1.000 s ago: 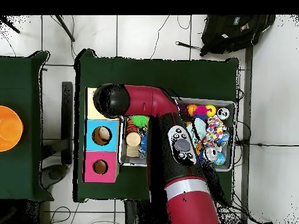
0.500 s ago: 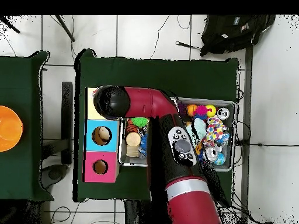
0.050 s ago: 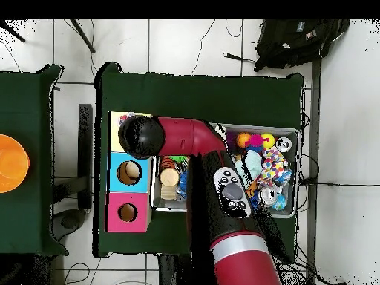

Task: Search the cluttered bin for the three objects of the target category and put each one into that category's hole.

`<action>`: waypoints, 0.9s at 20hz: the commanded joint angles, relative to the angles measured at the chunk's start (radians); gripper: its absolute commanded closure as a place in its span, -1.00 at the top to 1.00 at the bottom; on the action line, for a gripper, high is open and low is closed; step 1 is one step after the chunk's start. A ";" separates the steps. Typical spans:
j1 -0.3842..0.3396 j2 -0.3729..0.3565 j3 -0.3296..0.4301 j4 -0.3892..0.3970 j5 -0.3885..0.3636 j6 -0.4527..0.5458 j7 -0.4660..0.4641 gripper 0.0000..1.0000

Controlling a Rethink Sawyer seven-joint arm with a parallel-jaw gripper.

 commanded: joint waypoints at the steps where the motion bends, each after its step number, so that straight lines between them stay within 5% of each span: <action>1: -0.013 -0.009 0.055 0.116 0.017 -0.043 0.119 -1.00; 18: 0.041 -0.006 0.029 0.109 0.018 -0.097 0.173 -1.00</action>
